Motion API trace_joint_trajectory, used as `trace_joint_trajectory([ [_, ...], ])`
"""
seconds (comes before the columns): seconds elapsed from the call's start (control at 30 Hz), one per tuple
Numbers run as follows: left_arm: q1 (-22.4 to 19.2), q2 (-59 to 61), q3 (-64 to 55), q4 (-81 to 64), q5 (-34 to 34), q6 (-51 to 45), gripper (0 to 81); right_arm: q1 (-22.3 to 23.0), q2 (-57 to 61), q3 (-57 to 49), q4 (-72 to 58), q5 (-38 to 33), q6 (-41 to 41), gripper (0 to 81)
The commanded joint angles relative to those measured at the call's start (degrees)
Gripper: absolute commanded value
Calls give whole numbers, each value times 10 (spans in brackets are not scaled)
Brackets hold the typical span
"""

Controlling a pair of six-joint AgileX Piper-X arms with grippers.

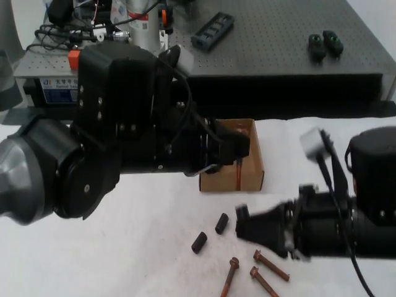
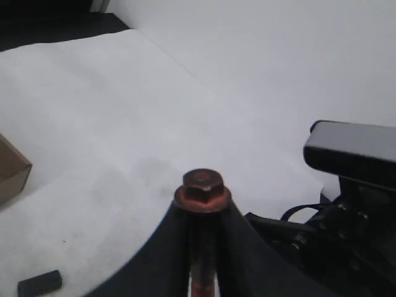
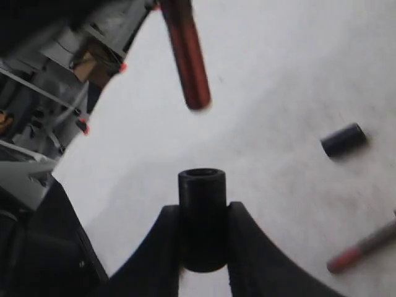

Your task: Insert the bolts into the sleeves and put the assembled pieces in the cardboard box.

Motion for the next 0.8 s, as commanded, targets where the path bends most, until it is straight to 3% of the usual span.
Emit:
trace_joint_trajectory([
  [0.0, 1, -11, 0, -31, 8, -21, 6, 5, 10, -1, -117, 23, 34, 26],
  [0.37, 1, -11, 0, -28, 29, -24, 6, 4, 12, -1, -134, 60, 32, 26],
  [0.7, 4, -11, 0, -24, 47, -93, 3, 4, 12, -1, -207, 81, 32, 26],
  [0.77, 9, -11, 0, -24, 47, -111, 72, 4, 12, -1, -222, 83, 26, 26],
])
